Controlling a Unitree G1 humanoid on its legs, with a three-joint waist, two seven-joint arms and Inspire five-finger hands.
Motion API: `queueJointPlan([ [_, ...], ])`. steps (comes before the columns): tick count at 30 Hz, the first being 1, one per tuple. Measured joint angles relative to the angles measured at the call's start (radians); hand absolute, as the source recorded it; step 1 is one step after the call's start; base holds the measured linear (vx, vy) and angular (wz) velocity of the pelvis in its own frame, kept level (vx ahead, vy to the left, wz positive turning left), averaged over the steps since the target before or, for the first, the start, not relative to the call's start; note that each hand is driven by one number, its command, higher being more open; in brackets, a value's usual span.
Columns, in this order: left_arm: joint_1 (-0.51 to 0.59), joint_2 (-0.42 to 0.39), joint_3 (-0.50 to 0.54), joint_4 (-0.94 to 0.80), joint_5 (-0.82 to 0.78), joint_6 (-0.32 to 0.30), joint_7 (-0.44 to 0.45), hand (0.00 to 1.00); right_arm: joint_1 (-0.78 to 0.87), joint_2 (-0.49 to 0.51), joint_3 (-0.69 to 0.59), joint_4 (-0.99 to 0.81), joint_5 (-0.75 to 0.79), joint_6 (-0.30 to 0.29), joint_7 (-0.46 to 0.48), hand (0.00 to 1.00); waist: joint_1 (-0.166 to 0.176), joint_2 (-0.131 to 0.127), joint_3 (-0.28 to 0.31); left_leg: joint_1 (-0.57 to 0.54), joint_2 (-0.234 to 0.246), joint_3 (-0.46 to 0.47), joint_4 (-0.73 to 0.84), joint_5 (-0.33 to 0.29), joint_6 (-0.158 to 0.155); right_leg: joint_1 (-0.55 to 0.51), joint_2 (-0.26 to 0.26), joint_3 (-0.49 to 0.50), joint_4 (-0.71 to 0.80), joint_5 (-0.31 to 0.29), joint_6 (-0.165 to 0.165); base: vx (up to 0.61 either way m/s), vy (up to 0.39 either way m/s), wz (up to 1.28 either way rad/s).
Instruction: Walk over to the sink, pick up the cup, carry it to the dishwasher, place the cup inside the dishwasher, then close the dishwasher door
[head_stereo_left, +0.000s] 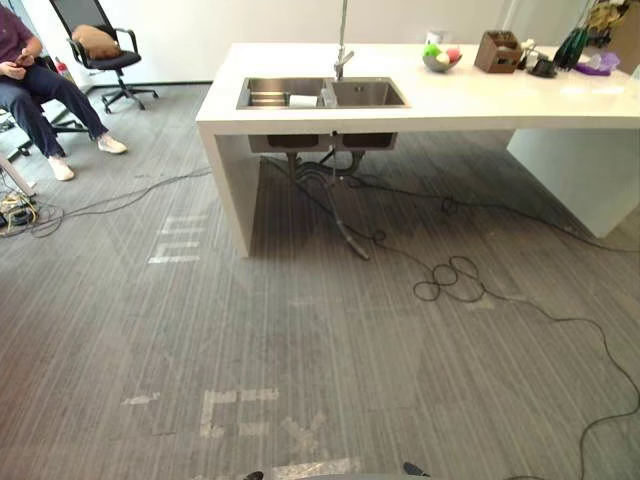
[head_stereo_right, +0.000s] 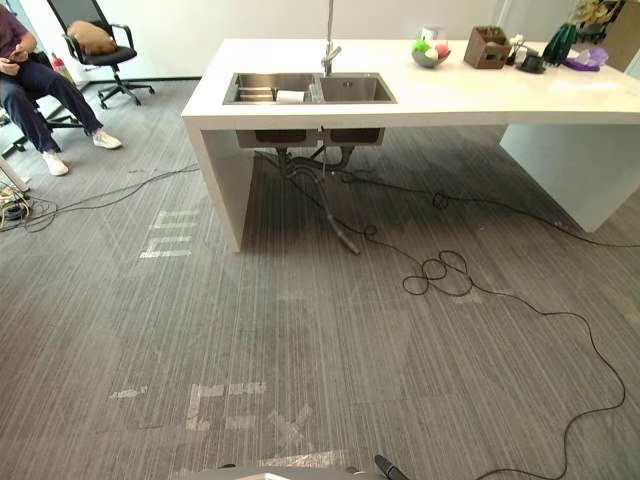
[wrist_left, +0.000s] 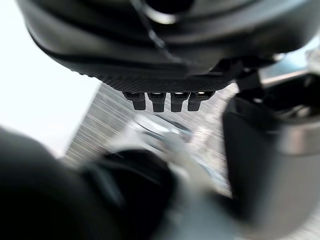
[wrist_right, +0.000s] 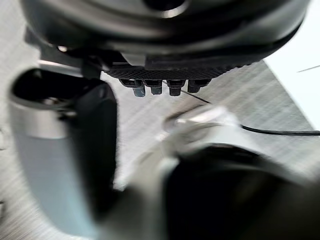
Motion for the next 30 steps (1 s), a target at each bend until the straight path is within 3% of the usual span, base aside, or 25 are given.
queueJointPlan([
  [2,-0.014,-0.015,-0.008,-0.005,-0.018,-0.039,0.048,1.00,0.000,0.002,0.063,-0.045,-0.113,-0.060,-0.017,1.00,0.001,0.000,0.001,0.023,0.000,-0.001,-0.026,0.001,-0.001,0.023,0.003,-0.006,-0.023,0.000,0.001,0.07,-0.005,0.03],
  [8,-0.019,-0.034,-0.008,-0.014,-0.012,-0.130,0.122,1.00,-0.021,0.004,0.086,-0.056,-0.207,-0.112,-0.082,1.00,-0.001,-0.007,0.019,0.036,-0.002,-0.009,-0.055,0.003,-0.005,0.031,0.004,-0.029,-0.034,-0.009,0.016,0.05,-0.010,0.07],
  [17,-0.014,-0.063,-0.006,-0.014,-0.013,-0.256,0.257,1.00,-0.019,0.007,0.090,-0.046,-0.173,-0.195,-0.057,1.00,-0.002,-0.013,0.028,0.045,-0.009,-0.010,-0.055,-0.003,-0.015,0.047,-0.005,-0.056,-0.034,-0.018,0.028,-0.03,-0.017,0.04],
  [26,-0.001,-0.092,-0.001,-0.010,-0.110,-0.382,0.242,1.00,-0.007,0.010,0.085,-0.013,-0.081,-0.289,0.002,1.00,-0.001,-0.021,0.040,0.054,-0.019,-0.049,-0.056,0.009,-0.004,0.071,-0.015,-0.099,-0.033,-0.021,0.031,-0.07,-0.028,0.12],
  [28,0.001,-0.105,0.006,-0.010,-0.151,-0.404,0.233,1.00,-0.005,0.012,0.080,-0.005,-0.048,-0.313,0.016,1.00,0.000,-0.024,0.046,0.056,-0.025,-0.065,-0.061,0.010,-0.001,0.060,-0.027,-0.118,0.018,-0.054,0.031,-0.08,-0.018,0.33],
  [30,0.005,-0.100,0.007,-0.010,-0.185,-0.422,0.229,1.00,0.002,0.020,0.074,-0.006,-0.002,-0.347,0.037,1.00,-0.002,-0.030,0.049,0.058,-0.034,-0.070,-0.061,0.000,0.007,0.004,-0.062,-0.141,0.163,-0.143,0.049,-0.05,0.011,0.44],
])
